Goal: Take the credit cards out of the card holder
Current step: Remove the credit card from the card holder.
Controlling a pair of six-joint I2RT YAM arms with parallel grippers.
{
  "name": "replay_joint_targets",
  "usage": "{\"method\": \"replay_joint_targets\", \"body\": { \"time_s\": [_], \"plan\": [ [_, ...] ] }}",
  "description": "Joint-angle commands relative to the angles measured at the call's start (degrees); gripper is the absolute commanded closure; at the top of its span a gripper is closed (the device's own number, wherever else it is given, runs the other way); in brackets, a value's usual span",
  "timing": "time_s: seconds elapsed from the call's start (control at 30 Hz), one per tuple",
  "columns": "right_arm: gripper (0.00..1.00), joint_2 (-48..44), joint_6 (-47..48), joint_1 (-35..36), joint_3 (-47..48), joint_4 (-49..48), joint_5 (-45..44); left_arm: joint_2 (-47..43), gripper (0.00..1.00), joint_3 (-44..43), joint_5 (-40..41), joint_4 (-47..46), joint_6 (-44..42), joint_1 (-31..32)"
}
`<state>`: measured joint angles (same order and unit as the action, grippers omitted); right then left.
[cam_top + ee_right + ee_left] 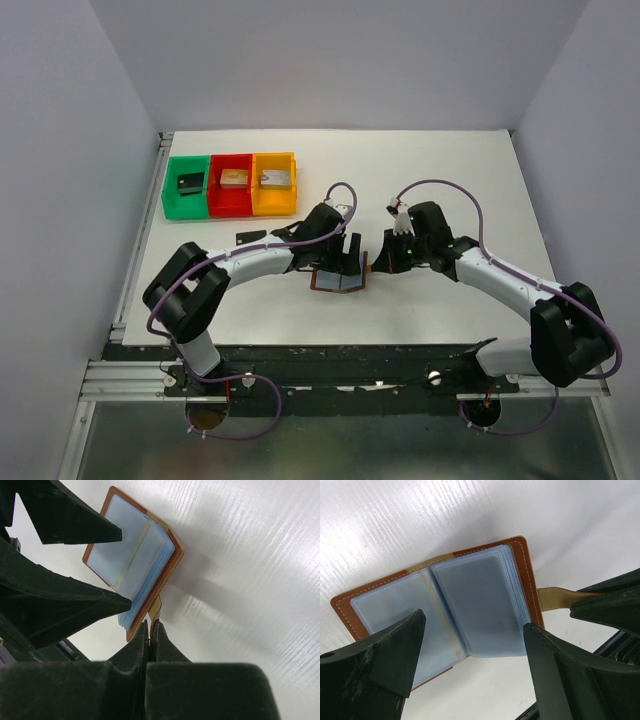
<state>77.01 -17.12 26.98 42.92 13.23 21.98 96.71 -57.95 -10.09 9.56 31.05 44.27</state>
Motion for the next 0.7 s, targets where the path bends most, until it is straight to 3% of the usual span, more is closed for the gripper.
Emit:
{"method": "replay_joint_targets", "body": {
  "time_s": [0.0, 0.37, 0.67],
  "plan": [
    [1.00, -1.25, -0.45, -0.35, -0.29, -1.19, 1.58, 0.76, 0.08, -0.58, 0.59, 0.63, -0.46, 0.03],
    [1.00, -1.69, -0.98, -0.26, -0.29, -1.99, 3.42, 1.03, 0.05, -1.02, 0.33, 0.37, -0.29, 0.11],
    [1.00, -1.69, -0.81, -0.35, -0.29, -1.98, 3.25, 0.95, 0.07, -0.85, 0.51, 0.64, -0.55, 0.11]
  ]
}}
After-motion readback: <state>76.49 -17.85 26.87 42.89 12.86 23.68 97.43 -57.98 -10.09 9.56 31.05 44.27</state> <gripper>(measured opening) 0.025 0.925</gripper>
